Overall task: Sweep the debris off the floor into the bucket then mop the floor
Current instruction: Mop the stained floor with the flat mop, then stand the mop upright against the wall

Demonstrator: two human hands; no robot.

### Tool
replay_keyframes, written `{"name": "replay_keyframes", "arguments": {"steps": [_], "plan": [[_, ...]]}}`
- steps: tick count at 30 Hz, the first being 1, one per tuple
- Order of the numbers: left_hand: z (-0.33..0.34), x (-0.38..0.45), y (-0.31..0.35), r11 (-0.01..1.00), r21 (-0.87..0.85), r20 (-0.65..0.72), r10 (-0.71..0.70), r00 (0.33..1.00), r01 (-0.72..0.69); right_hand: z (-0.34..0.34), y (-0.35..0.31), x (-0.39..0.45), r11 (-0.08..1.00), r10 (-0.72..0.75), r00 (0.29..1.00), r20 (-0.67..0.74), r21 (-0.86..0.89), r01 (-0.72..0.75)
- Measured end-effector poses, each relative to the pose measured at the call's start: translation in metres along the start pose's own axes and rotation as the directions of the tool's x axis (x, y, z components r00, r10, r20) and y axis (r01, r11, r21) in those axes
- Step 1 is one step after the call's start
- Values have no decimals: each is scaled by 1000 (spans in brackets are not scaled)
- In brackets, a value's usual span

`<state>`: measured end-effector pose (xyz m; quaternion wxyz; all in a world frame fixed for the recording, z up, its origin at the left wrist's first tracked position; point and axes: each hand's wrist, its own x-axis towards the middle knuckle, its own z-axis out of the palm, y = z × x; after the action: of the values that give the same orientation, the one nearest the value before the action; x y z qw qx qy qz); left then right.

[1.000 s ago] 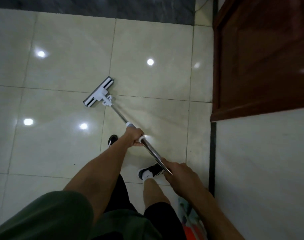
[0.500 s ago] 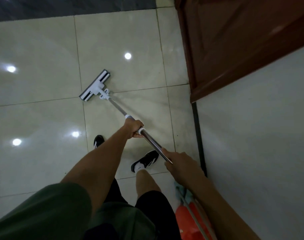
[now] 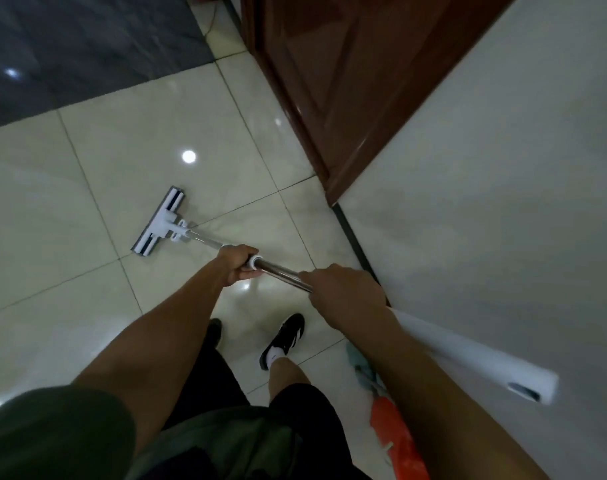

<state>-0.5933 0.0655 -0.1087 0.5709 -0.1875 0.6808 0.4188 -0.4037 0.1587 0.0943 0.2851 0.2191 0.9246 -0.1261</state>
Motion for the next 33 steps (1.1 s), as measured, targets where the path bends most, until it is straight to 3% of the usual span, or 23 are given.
{"name": "replay_keyframes", "arguments": {"steps": [17,24,28,30,32,33], "plan": [[-69,-60,-2,997,52,198,-57,978,48,-34,-132,-56,956,294,954,-53,-7,-294],[-32,-104,-13,999,48,279,11,960,-25,-64,-133,-100,922,360,911,-200,-73,-381],[0,-120,-29,979,129,315,110,943,-157,-76,-125,-123,917,340,888,-308,-102,-387],[14,-130,-30,989,54,325,112,939,-137,-75,-127,-134,932,277,848,-452,-88,-352],[26,-137,-33,965,128,325,179,929,-231,-62,-133,-148,960,227,777,-588,1,-280],[33,-141,-31,991,3,328,126,936,-134,-50,-136,-156,968,236,728,-644,94,-231]]}}
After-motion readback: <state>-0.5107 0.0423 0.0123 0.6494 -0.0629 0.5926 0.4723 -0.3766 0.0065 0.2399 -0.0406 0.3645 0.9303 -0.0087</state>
